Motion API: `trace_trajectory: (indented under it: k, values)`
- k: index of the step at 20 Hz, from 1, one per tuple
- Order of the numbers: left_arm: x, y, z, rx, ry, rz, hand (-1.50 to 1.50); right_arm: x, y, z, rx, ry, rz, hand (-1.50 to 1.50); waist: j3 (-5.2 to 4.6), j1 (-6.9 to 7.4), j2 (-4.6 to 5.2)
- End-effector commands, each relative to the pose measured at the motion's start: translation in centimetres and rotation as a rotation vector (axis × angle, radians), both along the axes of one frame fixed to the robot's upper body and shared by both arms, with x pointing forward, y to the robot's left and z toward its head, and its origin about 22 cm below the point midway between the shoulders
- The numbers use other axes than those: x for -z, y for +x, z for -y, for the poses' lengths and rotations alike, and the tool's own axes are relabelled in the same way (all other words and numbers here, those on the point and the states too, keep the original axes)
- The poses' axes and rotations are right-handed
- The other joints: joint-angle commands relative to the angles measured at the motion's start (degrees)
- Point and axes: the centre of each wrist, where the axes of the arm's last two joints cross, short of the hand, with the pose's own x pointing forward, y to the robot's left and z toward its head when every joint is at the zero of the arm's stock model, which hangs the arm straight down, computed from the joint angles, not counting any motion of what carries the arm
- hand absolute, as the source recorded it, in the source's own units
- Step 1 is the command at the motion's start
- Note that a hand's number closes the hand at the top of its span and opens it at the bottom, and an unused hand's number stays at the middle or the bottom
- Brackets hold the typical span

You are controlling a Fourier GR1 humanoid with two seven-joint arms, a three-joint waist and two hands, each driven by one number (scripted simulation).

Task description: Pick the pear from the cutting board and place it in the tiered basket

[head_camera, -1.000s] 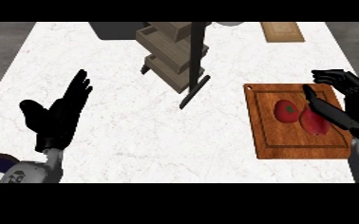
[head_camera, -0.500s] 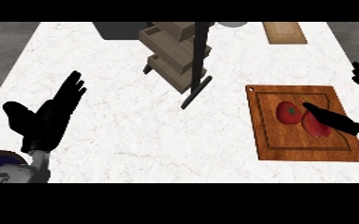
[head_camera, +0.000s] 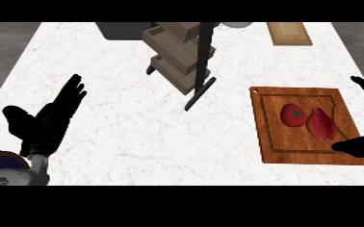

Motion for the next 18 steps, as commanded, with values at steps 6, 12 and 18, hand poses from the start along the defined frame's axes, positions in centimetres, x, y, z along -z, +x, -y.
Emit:
trace_trajectory:
  k: [6, 12, 18]
  values:
    - [-0.2, 0.5, 1.4, 0.024, -0.006, 0.013, 0.00, -4.0, 2.7, -8.8, 0.049, -0.061, -0.230, -1.50, 0.35, 0.79, 0.18]
    - [-0.5, -0.1, 0.4, 0.002, -0.014, 0.026, 0.00, -1.0, 3.1, -7.8, 0.105, -0.079, -0.261, -1.50, 0.41, 0.24, 0.16]
    - [-0.4, 0.4, 0.4, 0.007, 0.009, -0.003, 0.00, 4.0, 2.0, -5.6, 0.174, -0.113, -0.292, -1.50, 0.43, -0.07, 0.18]
